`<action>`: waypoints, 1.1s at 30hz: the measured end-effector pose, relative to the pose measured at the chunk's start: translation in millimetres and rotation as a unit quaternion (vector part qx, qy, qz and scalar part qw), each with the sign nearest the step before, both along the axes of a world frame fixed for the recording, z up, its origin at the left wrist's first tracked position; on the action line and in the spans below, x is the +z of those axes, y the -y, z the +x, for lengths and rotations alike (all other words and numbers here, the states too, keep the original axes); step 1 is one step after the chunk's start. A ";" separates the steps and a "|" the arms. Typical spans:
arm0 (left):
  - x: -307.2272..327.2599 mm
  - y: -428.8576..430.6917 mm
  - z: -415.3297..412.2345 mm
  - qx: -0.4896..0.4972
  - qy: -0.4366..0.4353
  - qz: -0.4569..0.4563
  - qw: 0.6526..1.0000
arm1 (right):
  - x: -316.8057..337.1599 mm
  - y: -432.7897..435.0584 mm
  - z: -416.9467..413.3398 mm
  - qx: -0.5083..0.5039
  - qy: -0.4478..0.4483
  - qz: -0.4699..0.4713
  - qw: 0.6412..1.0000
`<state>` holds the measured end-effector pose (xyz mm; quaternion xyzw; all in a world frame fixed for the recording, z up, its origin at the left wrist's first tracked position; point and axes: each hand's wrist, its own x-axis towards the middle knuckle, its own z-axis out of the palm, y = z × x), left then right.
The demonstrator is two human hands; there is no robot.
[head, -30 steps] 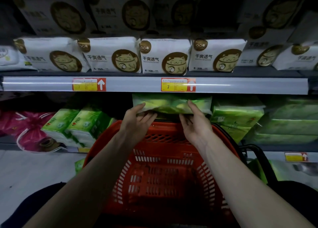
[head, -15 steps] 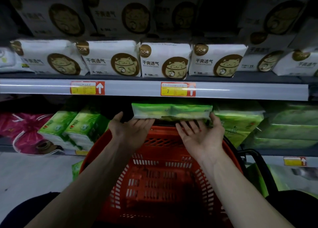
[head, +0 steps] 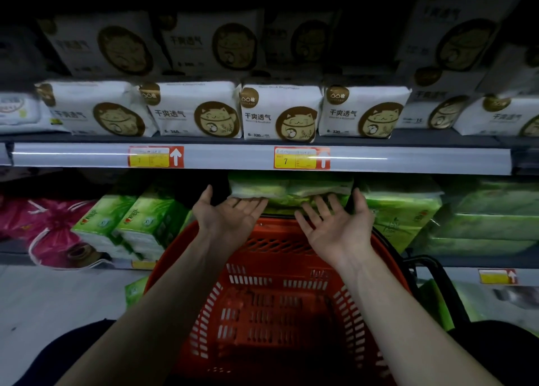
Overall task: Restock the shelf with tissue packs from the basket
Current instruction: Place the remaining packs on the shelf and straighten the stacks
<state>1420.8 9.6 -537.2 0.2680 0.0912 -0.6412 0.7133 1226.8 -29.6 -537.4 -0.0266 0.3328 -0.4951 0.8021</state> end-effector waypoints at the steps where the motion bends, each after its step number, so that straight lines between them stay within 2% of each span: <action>1: 0.0 -2.1 -1.6 0.002 0.008 0.015 1.000 | 0.4 -1.7 -2.0 -0.003 -0.003 0.006 1.000; 5: 2.6 -15.5 -6.6 -0.001 0.023 0.056 0.998 | 4.4 -15.6 -11.8 0.001 -0.022 0.024 0.999; 13: 15.7 -61.8 -24.6 -0.050 0.091 0.053 0.993 | 29.5 -59.8 -31.9 0.051 -0.050 -0.010 0.997; 18: 49.1 -89.9 -60.1 -0.091 0.176 0.055 0.978 | 67.1 -83.4 -49.3 0.082 -0.087 -0.068 0.990; 23: 96.2 -102.0 -121.1 -0.095 0.289 0.024 0.952 | 105.8 -106.3 -97.9 0.048 -0.132 -0.155 0.978; 26: 128.3 -105.0 -169.1 -0.117 0.381 -0.030 0.917 | 119.9 -119.3 -140.7 0.012 -0.165 -0.202 0.965; 30: 160.8 -107.2 -246.2 -0.188 0.502 -0.103 0.838 | 126.3 -138.1 -203.7 -0.060 -0.259 -0.244 0.933; 33: 165.3 -108.8 -311.0 -0.256 0.549 -0.146 0.782 | 117.5 -157.2 -256.6 -0.122 -0.344 -0.242 0.899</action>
